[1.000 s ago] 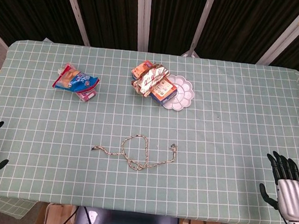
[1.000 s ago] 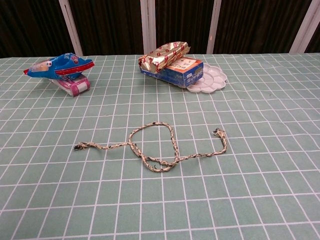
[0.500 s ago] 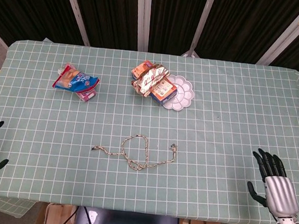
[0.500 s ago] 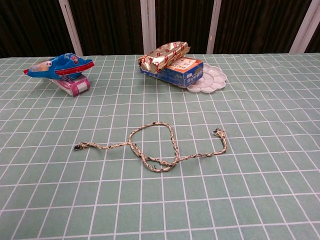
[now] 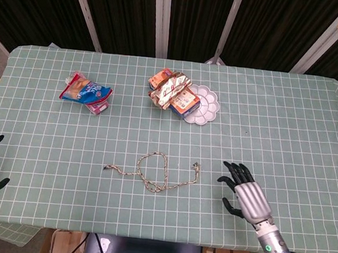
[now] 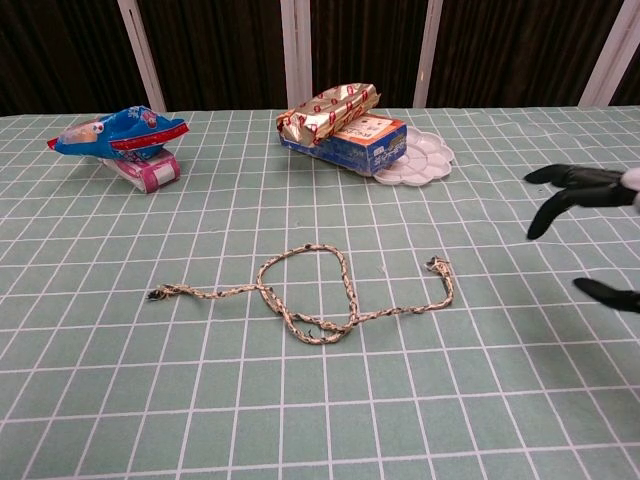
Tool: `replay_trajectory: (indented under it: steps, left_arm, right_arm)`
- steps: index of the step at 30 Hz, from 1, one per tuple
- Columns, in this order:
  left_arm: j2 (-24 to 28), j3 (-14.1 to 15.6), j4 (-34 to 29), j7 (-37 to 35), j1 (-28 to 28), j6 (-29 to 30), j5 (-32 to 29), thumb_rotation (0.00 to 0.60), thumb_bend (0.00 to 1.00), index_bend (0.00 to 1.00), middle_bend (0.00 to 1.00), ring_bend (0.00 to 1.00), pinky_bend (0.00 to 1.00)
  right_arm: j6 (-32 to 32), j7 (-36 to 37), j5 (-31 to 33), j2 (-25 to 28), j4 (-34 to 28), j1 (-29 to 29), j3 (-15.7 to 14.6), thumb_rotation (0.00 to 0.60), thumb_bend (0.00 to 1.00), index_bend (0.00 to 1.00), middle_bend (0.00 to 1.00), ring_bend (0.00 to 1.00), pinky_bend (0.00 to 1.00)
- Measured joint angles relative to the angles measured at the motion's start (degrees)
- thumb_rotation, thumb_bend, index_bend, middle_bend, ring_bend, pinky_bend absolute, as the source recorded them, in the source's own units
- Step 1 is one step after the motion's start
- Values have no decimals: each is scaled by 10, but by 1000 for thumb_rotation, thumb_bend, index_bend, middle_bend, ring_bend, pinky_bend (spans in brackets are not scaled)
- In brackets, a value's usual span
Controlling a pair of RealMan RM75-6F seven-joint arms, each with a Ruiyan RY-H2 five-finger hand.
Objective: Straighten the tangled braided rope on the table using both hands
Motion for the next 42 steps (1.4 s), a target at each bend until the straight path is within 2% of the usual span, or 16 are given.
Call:
replay_trajectory:
  steps: [6,12,18,28,42]
  left_arm:
    - [0,0,2,-2,-2,-2,0,600,133,64,0,0,0]
    - [0,-1,2,-5,-3,-5,-3,600,134,64,0,0,0]
    - [0,-2,3,-6,-5,-8,-6,600,133,64,0,0,0]
    - [-2,-4,4,-8,-7,-13,-12,600,133,64,0,0,0]
    - [0,-4,3,-13,-8,-14,-12,600,134,64,0,0,0]
  right_arm:
    - [-35,-44,50,-65,27,32,14,600,423,415,98,0,0]
    - [-46,-62,75,-105,53,50,27,600,423,461,111,0,0]
    - [-52,-78,105,-143,79,69,40,600,423,462,112,0,0]
    - [-56,-91,133,-188,125,83,40,600,423,518,139,0,0]
    - [-41,-87,141,-226,167,92,38,600,423,519,141,0,0]
